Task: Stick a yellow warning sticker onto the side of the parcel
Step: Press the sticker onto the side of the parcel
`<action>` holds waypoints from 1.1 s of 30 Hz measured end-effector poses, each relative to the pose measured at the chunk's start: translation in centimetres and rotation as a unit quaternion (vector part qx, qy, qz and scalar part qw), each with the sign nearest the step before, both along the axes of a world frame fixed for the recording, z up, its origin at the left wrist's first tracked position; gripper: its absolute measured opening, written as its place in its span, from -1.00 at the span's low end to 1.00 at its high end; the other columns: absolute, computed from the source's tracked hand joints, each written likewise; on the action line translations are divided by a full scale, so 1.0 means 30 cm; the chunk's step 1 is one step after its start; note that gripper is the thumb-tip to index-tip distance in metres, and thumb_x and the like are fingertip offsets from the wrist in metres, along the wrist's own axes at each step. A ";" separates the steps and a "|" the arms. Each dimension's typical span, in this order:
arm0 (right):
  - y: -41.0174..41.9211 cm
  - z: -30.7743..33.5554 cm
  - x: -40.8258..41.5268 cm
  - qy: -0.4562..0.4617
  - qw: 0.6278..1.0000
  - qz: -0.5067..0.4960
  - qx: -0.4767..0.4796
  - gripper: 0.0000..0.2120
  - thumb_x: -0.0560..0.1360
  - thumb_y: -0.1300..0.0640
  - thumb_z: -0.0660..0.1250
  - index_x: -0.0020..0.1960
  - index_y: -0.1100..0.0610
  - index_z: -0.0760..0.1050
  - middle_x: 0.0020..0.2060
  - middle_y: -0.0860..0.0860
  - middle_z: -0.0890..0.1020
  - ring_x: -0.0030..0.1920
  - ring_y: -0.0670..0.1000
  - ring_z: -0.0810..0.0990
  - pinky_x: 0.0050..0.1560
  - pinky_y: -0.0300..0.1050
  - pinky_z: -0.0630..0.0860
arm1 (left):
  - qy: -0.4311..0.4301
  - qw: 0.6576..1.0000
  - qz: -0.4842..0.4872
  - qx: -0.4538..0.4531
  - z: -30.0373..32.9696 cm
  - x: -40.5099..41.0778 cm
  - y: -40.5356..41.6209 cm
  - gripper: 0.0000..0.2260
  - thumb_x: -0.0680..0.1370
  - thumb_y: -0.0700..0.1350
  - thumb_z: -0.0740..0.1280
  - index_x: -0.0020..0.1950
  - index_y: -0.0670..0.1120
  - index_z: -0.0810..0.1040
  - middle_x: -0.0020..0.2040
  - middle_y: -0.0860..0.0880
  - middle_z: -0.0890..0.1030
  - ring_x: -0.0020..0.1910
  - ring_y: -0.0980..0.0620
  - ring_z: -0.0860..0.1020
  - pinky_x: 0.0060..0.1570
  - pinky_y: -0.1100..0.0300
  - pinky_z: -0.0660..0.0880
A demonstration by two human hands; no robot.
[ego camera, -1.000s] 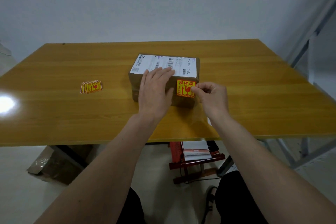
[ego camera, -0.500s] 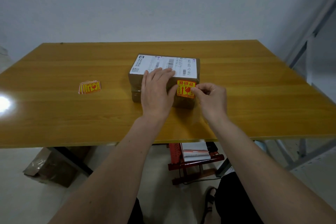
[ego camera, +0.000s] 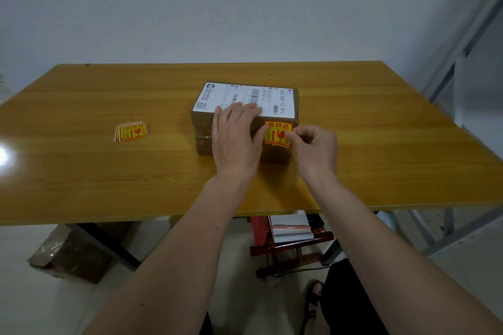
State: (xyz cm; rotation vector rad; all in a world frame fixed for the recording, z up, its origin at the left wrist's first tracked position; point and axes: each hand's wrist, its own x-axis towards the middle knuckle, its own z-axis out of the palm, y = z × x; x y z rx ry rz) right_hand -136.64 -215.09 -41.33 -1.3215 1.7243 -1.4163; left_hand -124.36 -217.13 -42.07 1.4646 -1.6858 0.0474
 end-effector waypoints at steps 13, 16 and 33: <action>0.001 0.006 0.008 0.012 1.000 -0.017 0.014 -0.89 0.47 0.10 0.39 -0.22 0.09 0.61 -0.28 -0.02 0.63 -0.16 0.01 0.63 -0.08 -0.01 0.59 | 0.004 1.000 0.007 -0.008 -0.007 -0.007 -0.003 -0.70 0.48 -0.01 0.37 0.19 -0.04 0.53 0.22 -0.01 0.57 0.34 0.00 0.38 0.47 0.02 0.02; -0.006 0.011 0.008 0.033 0.999 -0.033 0.022 -0.84 0.47 0.03 0.38 -0.19 0.11 0.62 -0.26 -0.01 0.63 -0.14 0.02 0.63 -0.14 -0.04 0.56 | 0.001 1.000 0.008 -0.009 -0.006 -0.008 -0.002 -0.70 0.49 -0.01 0.36 0.19 -0.04 0.53 0.22 -0.01 0.56 0.34 0.00 0.38 0.48 0.02 0.02; -0.004 0.049 -0.002 0.138 0.988 -0.058 0.042 -0.67 0.40 -0.14 0.41 -0.12 0.14 0.68 -0.19 0.06 0.71 -0.16 0.07 0.64 -0.18 -0.02 0.57 | -0.011 1.000 0.008 -0.001 -0.004 -0.004 0.000 -0.69 0.49 0.00 0.37 0.21 -0.02 0.52 0.24 0.00 0.56 0.35 0.00 0.37 0.47 0.05 -0.02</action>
